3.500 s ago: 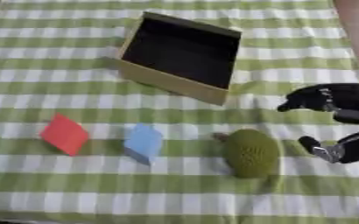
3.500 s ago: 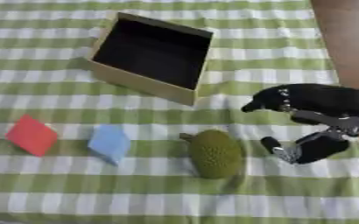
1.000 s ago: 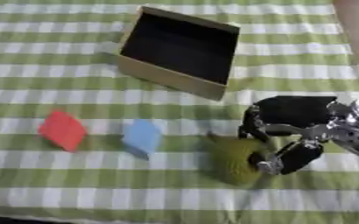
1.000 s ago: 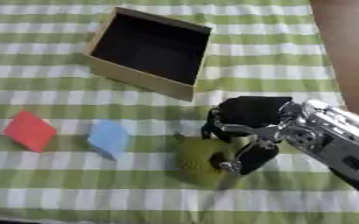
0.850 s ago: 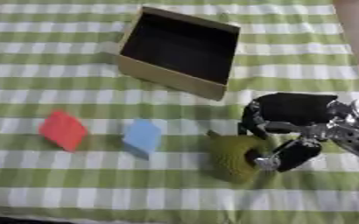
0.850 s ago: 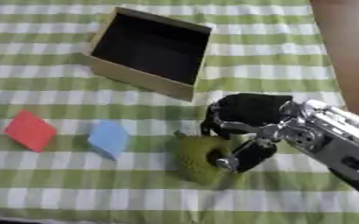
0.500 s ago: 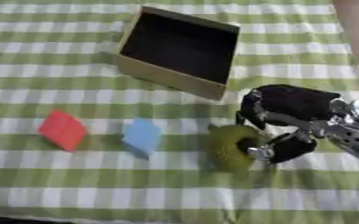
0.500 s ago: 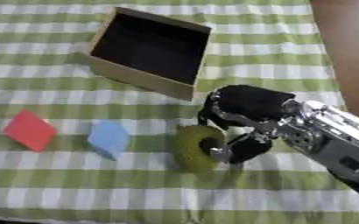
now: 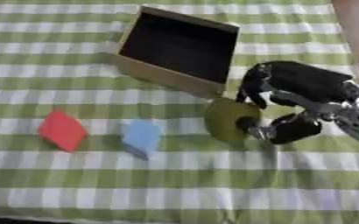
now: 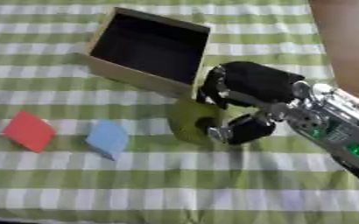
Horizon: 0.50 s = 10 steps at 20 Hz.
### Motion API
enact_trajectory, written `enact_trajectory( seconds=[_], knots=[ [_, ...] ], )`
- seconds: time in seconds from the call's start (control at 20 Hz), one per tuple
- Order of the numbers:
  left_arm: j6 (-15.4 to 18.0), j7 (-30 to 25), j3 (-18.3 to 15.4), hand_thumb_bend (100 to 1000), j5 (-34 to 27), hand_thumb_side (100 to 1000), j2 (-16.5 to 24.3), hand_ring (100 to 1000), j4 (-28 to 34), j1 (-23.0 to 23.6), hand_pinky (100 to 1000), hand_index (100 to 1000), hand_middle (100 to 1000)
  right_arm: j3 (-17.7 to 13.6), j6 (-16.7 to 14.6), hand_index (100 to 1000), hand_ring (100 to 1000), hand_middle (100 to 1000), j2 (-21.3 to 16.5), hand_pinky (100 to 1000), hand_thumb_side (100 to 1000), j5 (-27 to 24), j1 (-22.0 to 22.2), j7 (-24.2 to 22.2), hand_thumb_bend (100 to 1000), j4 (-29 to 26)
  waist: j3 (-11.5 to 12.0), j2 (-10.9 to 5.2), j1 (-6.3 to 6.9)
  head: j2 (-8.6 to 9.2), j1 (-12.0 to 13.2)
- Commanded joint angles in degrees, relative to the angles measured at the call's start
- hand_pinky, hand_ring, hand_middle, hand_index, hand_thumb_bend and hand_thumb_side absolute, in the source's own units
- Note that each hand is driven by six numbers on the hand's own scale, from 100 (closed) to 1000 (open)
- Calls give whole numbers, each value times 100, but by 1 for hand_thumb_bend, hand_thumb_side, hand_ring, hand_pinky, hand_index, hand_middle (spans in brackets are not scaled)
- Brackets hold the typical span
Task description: Pick up objects on the table and place them in the box.
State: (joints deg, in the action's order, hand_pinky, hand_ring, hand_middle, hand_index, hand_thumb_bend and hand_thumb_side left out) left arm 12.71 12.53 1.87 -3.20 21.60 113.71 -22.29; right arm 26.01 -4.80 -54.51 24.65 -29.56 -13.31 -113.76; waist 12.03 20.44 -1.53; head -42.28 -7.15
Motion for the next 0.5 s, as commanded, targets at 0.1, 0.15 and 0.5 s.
enact_trajectory(
  seconds=[0.1, 0.15, 0.5],
  knots=[
    [-9, 1, -28, 255, -15, 647, 80, 760, 88, -48, 818, 916, 777, -359, -169, 611, 664, 307, -377, 803, 253, -208, -158, 132, 100, -83, 2, -226, -53, 58, -7],
    [-9, -2, -25, 254, -16, 647, 79, 760, 88, -51, 818, 916, 777, -413, -190, 612, 664, 308, -417, 804, 252, -218, -174, 165, 100, -83, 6, -230, -57, 67, -8],
    [-13, -3, -27, 254, -20, 646, 77, 761, 88, -52, 818, 916, 778, -863, -123, 622, 665, 316, -590, 811, 244, -165, -327, 526, 100, -83, 39, -249, -82, 138, 6]
  ],
)
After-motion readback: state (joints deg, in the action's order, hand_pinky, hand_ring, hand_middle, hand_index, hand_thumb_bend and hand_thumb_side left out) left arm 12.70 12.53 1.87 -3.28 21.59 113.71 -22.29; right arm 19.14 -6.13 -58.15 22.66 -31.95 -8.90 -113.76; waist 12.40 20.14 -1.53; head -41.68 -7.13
